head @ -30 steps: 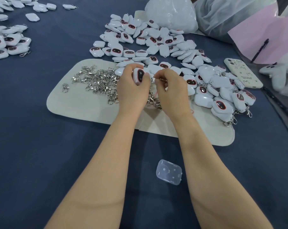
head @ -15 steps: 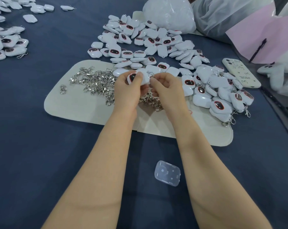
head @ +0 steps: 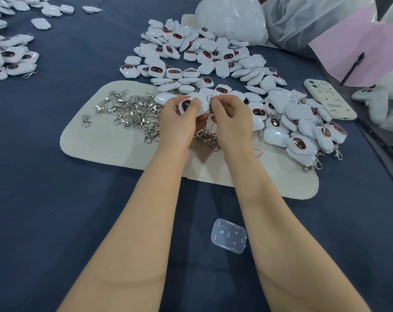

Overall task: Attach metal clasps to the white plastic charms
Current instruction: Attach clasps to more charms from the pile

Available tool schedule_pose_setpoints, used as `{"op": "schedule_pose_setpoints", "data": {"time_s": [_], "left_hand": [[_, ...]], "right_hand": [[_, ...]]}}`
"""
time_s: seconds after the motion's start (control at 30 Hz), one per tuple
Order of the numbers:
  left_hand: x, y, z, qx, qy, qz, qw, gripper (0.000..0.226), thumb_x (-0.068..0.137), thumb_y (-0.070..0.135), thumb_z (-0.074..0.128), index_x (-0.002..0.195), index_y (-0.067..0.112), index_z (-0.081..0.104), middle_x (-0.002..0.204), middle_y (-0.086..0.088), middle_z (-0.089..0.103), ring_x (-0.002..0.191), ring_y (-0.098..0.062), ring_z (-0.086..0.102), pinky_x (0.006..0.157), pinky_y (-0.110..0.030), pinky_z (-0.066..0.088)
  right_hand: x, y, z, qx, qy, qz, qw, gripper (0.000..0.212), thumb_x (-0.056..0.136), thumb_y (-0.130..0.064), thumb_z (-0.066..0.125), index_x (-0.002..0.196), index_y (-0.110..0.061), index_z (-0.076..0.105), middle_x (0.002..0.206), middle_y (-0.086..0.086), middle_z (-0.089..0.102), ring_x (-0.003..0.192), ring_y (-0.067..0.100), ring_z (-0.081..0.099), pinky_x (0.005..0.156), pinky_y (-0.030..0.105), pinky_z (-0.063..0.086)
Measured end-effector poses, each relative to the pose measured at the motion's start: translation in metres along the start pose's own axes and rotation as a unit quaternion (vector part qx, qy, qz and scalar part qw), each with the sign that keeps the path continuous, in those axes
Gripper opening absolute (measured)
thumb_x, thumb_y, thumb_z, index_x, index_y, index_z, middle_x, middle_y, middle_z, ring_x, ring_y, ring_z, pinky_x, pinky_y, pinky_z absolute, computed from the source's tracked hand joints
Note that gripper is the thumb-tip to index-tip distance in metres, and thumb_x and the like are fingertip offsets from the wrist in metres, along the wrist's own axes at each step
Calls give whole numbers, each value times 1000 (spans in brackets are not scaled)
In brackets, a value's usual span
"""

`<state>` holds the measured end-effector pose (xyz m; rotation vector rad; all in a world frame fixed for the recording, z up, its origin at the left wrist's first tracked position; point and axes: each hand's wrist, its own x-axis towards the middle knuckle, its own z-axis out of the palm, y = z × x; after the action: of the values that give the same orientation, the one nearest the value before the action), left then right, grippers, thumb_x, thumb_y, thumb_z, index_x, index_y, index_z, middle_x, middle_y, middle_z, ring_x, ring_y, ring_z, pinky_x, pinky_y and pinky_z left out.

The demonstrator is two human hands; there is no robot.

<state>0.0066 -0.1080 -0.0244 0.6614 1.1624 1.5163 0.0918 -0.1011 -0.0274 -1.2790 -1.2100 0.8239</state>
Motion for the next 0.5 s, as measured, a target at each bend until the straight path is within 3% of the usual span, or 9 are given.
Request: {"op": "schedule_pose_setpoints", "data": {"time_s": [0.1, 0.27, 0.43, 0.5], "left_hand": [[-1, 0, 1, 8, -16, 1, 1000, 16, 94, 13, 56, 109, 9, 54, 114, -19, 61, 59, -9, 65, 64, -25, 55], [-1, 0, 1, 24, -25, 3, 999, 13, 93, 12, 58, 106, 9, 56, 89, -8, 58, 50, -3, 58, 53, -20, 50], [-3, 3, 1, 74, -4, 26, 997, 3, 91, 10, 58, 93, 9, 58, 70, -1, 56, 40, 0, 51, 44, -16, 44], [-3, 3, -1, 125, 14, 55, 991, 5, 90, 11, 59, 95, 10, 59, 69, -1, 56, 44, -5, 53, 49, -21, 47]], "right_hand": [[-1, 0, 1, 0, 14, -32, 999, 19, 94, -9, 52, 83, -25, 55, 81, -9, 61, 78, 7, 57, 83, 32, 50], [-1, 1, -2, -66, 19, -105, 992, 10, 96, -9, 49, 92, -18, 53, 78, -16, 55, 71, -1, 51, 68, 8, 39], [3, 1, -13, -167, -27, -153, 974, 10, 96, -8, 48, 95, -5, 58, 72, -10, 53, 66, 9, 47, 64, 10, 36], [4, 1, -17, -213, -53, -173, 960, 12, 96, -7, 47, 94, -3, 58, 69, -9, 51, 63, 8, 45, 61, 12, 34]]}}
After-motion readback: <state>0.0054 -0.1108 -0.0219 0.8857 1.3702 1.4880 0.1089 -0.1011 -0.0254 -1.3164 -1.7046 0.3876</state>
